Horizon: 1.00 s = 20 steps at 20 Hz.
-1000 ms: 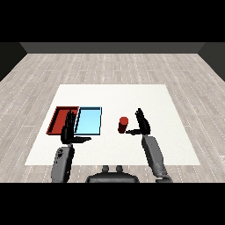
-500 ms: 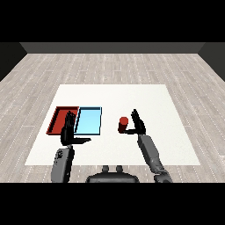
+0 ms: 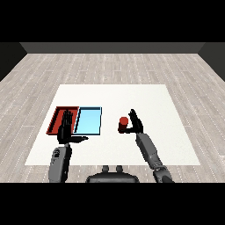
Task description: Pick the red can and put it in the red box
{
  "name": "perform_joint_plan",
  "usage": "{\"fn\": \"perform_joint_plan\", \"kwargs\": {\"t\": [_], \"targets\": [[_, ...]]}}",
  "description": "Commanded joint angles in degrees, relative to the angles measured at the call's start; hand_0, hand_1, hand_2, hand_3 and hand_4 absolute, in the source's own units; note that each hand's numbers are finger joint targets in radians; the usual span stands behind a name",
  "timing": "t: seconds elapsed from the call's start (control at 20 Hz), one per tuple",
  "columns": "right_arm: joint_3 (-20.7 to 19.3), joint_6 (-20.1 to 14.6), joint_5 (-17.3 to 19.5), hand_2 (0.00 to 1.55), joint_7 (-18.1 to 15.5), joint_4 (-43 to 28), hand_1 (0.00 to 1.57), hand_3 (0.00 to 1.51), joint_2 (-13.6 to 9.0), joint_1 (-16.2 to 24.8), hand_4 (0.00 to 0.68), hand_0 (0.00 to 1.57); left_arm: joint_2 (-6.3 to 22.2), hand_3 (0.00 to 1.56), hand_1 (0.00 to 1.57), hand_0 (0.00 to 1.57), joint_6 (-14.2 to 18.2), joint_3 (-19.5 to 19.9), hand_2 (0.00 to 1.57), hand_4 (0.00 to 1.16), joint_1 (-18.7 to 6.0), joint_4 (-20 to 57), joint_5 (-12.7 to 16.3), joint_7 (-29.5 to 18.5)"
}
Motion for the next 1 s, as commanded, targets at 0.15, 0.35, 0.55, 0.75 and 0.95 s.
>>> {"fn": "perform_joint_plan", "kwargs": {"t": [0.15, 0.35, 0.55, 0.75, 0.95], "targets": [[0.64, 0.99, -3.17, 0.0, -5.08, 10.54, 0.0, 0.0, 0.22, -5.89, 0.0, 0.0, -0.68, 0.0, 0.0, 0.0, -0.61, -2.15, 0.0, 0.0, 6.08, -6.26, -0.42, 0.65], [9.18, -3.88, -8.28, 0.0, -8.02, 11.88, 0.0, 0.0, 0.22, -5.85, 0.0, 0.0, -0.67, 0.0, 0.0, 0.0, 1.07, -0.77, 0.0, 0.0, 0.48, -1.47, -0.84, 0.7], [2.32, 0.16, -3.64, 0.0, -3.33, 9.76, 0.0, 0.0, 0.23, -6.39, 0.0, 0.0, -1.97, 0.0, 0.0, 0.0, 1.85, -2.26, 0.0, 0.0, 3.61, -4.86, -1.31, 1.39], [14.85, -5.21, -14.25, 0.0, -5.03, 11.22, 0.0, 0.0, 0.23, -7.71, 0.0, 0.0, -1.78, 0.0, 0.0, 0.0, 2.78, -2.47, 0.0, 0.0, 0.9, -3.73, -2.3, 2.9], [15.03, -4.17, -17.64, 0.0, -7.7, 20.53, 0.0, 0.0, 0.23, -14.64, 0.0, 0.0, -0.25, 0.0, 0.0, 0.0, 0.38, -0.58, 0.0, 0.0, 1.61, -1.28, -1.1, -0.83]]}}
